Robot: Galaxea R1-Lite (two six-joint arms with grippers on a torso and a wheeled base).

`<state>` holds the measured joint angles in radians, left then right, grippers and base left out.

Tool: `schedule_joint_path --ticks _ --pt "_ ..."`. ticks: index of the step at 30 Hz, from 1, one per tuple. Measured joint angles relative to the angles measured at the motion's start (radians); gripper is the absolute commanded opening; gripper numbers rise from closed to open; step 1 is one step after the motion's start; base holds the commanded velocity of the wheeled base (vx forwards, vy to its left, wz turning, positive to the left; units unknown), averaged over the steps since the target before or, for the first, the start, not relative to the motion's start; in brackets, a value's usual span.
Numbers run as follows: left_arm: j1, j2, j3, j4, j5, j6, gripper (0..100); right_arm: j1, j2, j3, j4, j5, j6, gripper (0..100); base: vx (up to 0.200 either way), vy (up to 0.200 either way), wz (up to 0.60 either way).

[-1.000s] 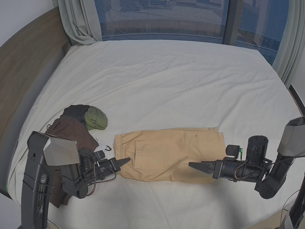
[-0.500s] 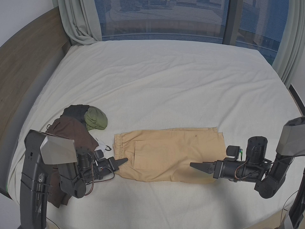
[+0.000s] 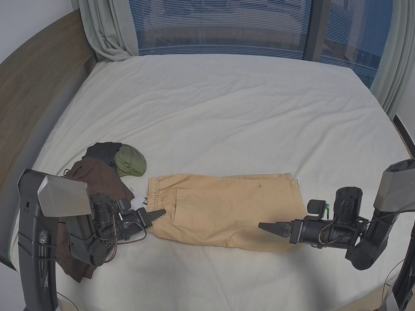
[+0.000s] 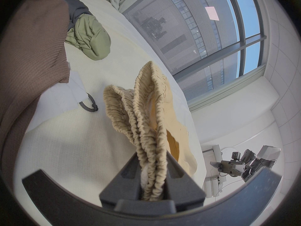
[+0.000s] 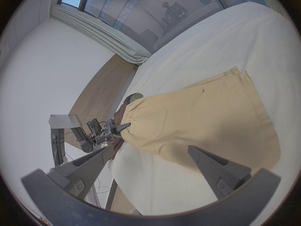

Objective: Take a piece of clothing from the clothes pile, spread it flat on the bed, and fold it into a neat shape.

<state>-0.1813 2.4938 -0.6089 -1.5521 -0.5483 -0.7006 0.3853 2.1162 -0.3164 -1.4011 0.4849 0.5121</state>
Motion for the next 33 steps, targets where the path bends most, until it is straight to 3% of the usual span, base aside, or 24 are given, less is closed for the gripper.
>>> schedule_joint_path --ticks 15,33 --pt "0.011 -0.068 0.056 0.000 -0.005 0.005 0 0.004 0.011 0.000 0.000 -0.001 -0.001 100 0.000 0.000 0.00" --pt "0.171 -0.231 0.238 0.001 -0.104 0.106 0 0.008 0.026 -0.002 -0.009 -0.002 -0.001 100 0.000 0.000 0.00"
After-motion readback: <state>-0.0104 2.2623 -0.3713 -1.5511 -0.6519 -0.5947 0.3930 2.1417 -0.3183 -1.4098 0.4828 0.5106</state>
